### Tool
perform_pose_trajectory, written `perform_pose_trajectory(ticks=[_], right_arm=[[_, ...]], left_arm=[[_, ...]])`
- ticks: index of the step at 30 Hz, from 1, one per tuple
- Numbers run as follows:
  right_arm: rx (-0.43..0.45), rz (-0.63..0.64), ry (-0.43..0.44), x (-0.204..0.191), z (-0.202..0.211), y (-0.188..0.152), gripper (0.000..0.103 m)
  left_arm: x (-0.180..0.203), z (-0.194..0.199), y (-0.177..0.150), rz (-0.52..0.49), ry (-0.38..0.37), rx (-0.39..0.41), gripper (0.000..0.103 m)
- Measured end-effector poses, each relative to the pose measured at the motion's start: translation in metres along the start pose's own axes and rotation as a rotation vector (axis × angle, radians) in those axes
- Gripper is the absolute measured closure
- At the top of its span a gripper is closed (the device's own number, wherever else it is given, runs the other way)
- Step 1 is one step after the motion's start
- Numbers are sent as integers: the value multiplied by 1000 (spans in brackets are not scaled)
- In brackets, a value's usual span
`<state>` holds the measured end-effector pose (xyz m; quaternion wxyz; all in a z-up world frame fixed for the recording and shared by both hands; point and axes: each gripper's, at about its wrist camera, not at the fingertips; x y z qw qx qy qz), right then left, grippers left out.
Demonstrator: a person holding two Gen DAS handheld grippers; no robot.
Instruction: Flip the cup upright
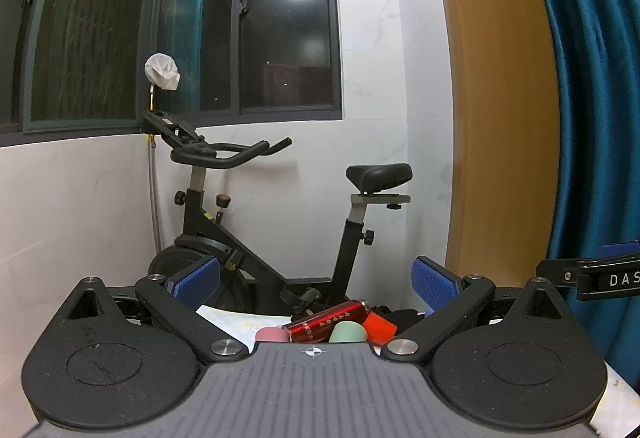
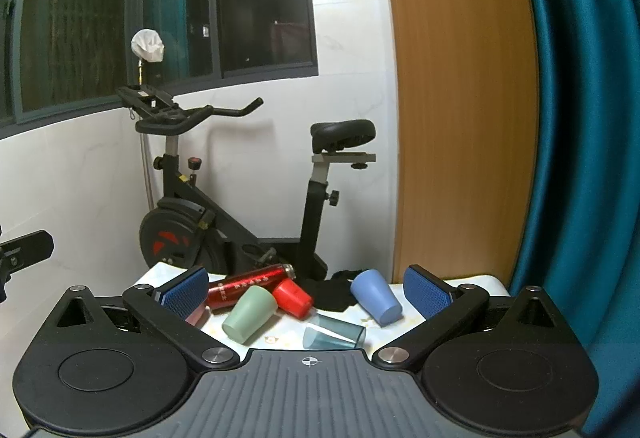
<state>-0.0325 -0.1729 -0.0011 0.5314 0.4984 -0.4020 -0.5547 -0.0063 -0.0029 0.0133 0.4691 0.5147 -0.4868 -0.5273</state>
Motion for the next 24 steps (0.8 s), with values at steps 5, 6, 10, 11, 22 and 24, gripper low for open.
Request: perform_pose_trajectory(ticks=[5,6,10,11,22,24], right_arm=[[0,0,1,0,1,0,0],[0,0,0,-1,0,-1,0],[0,0,-1,-1,1,-1,0],[0,0,-1,-1,1,-1,0],[-8,-3,-1,-4,0,-1,0],[-13,-4,0,-4,-1,-2,0]], left_arm=[[-3,-1,-5,-1,-5,-23,0],[-3,-1,-5,-2,-5,-21,0],[-1,-2,-6,-26,-4,-11,0],[0,-1,-6,-26,-4,-9,0],[-3,-4,-6,18,-9,-20,0],[-3,-5,-7,11,-8,-26,0]])
Point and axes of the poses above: each gripper's, at about its wrist camera, not at the fingertips, and z roughly against the way its jaws point, x to its right, y to its top, and after that the axes turned 11 degrees about x, right-handed
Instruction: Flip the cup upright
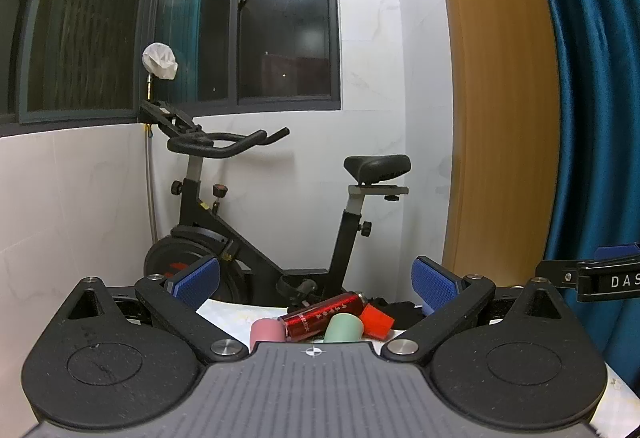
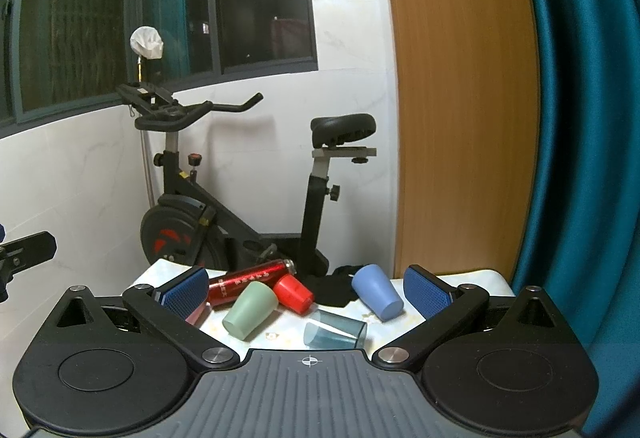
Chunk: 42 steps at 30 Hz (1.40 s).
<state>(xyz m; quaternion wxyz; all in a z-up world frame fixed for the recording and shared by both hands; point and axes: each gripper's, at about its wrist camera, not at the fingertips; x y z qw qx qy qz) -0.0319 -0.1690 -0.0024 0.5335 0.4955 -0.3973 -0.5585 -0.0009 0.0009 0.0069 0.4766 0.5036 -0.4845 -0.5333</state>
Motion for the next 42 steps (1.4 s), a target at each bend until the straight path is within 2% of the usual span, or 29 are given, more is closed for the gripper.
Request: perform_pose_trajectory(ticks=[8,13,17,21,27,30,36,42], right_arm=[[-22,-3,0,1,-8,0,0],[-38,7,16,10,-18,-5,0],[-66,45,48,25,-36,-17,0],[-113,103,113,47,-71,-34,0],[-177,286,260,55,-137,-66,2],[-241,374,290,49,-175,-87,5],[-414,445,354,43,-251,-132,9],[-506,501,367,38,-301,-157,10]], left_arm=[[-2,-7,-6,16,-3,-21,0],[-10,-19,-17,67,16,-102,0],[-21,-33,-32,121,61,-205,0],[-36,-47,-49,185,94,-263,0],[-48,-71,-77,192,145,-353,1],[-53,-81,-90,194,169,-401,1],[-57,-103,-112,192,201,-462,2],[-58,-119,-127,197,211,-500,2]])
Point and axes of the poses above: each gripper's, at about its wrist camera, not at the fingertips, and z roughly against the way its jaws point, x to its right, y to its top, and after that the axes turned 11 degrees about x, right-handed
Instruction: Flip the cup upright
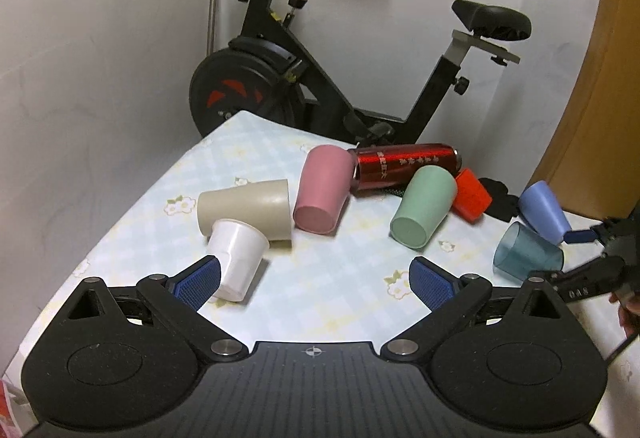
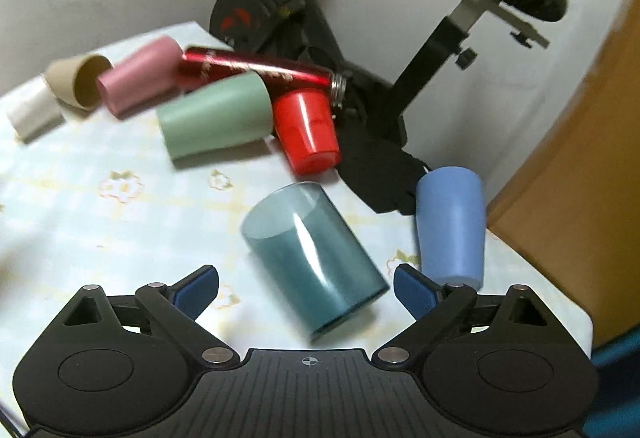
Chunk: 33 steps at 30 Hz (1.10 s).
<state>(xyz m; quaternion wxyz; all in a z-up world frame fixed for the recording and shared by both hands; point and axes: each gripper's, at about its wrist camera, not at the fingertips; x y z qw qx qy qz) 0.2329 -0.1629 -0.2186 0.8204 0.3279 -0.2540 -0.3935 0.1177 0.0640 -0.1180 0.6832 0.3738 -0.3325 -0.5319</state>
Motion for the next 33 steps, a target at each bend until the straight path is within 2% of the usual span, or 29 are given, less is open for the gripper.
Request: perform_pose_trajectory(ticks=[7,9,13,16,23,26,33], right_arm=[[-107,52,49,11,-40,5,11],[-135,53,78,11,-47,6,23],[-159,38,81,10,-51,8,29],[-165,-42,85,12,-46,10,34],[-152,-245,54,-4,-12,6,38],[-143,-350,56,-20,7,3,39],[-192,-611,48,-80,30,-19,40]], left_arm=[[2,-11,-3,2,0,-22,3],[3,-12,-2,1,1,-29,3],[4,-11,-2,0,-5,-28,8],[2,-7,-1,2,-7,-20,8],[-3,10,3,10,-20,11,8],[-8,18,3,13,-25,26,8],[-21,33,0,19,-28,44,8]])
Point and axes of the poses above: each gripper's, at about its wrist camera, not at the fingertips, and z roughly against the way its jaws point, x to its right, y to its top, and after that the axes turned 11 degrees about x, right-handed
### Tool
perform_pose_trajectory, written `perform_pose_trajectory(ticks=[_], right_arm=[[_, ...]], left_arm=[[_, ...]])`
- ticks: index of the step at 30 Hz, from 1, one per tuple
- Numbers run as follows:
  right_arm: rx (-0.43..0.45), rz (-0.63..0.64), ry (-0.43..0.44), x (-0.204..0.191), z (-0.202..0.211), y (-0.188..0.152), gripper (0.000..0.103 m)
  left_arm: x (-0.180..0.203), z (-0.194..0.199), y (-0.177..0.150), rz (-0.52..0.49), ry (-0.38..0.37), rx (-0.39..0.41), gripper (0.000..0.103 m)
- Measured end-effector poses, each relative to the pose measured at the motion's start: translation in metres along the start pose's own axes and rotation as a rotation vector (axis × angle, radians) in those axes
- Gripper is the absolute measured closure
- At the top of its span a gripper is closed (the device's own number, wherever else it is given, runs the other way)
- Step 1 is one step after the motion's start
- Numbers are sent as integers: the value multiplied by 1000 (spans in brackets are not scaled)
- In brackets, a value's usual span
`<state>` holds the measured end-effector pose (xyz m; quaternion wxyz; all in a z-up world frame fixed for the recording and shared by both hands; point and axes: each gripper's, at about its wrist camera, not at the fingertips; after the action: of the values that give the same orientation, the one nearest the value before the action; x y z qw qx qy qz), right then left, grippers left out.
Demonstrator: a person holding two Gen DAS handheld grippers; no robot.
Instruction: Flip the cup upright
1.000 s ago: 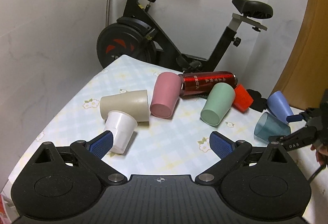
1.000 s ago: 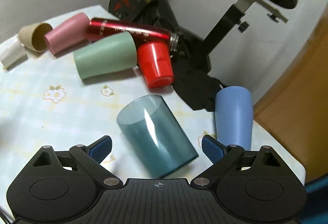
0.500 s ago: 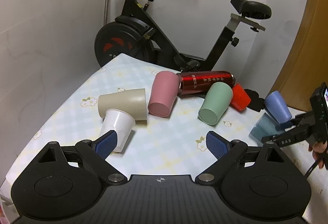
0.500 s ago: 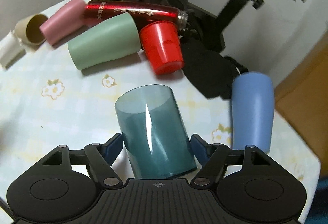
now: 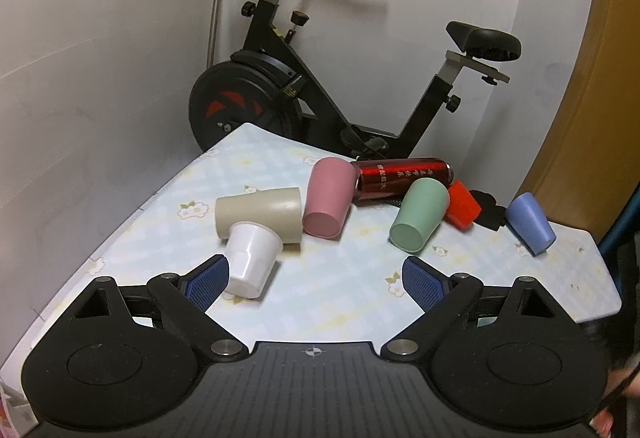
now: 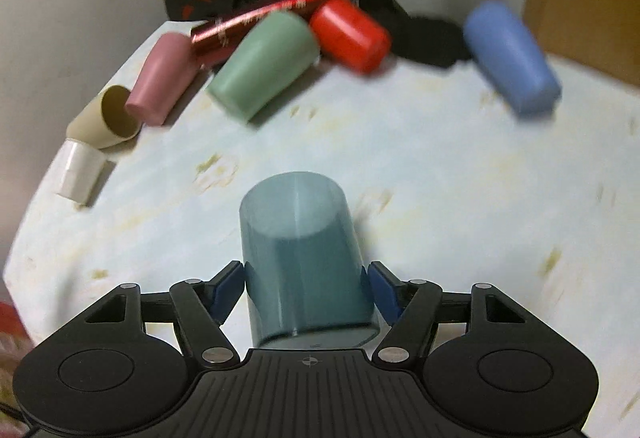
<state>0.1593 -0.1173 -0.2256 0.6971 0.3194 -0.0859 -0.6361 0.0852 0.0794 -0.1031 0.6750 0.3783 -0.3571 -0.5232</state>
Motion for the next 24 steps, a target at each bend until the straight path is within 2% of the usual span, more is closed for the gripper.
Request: perform_pose_trajectory(ticks=[5,9,20,24], right_arm=[[5,-196,22,-25,2,-28,40],[15,-277,18,-38,-4,-38,40],[-8,-217,23,-55,-9,-39,38],[27,-178,26,-55,2,-38,23]], left_arm=[[-7,4,-3,1,7,2,8],[-12,4,-4,8,8,0,8],[-16,1,-12,23,-14,-20,8],[-14,2,-14,21,-23,-24,8]])
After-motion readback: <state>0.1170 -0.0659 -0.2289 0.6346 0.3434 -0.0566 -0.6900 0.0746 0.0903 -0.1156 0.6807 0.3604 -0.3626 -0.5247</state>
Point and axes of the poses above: each gripper's, at about its wrist camera, not at the fingertips, and z roughly against the way its jaws point, x to its right, y to its top, and after that the axes turned 11 degrees about x, right-handed
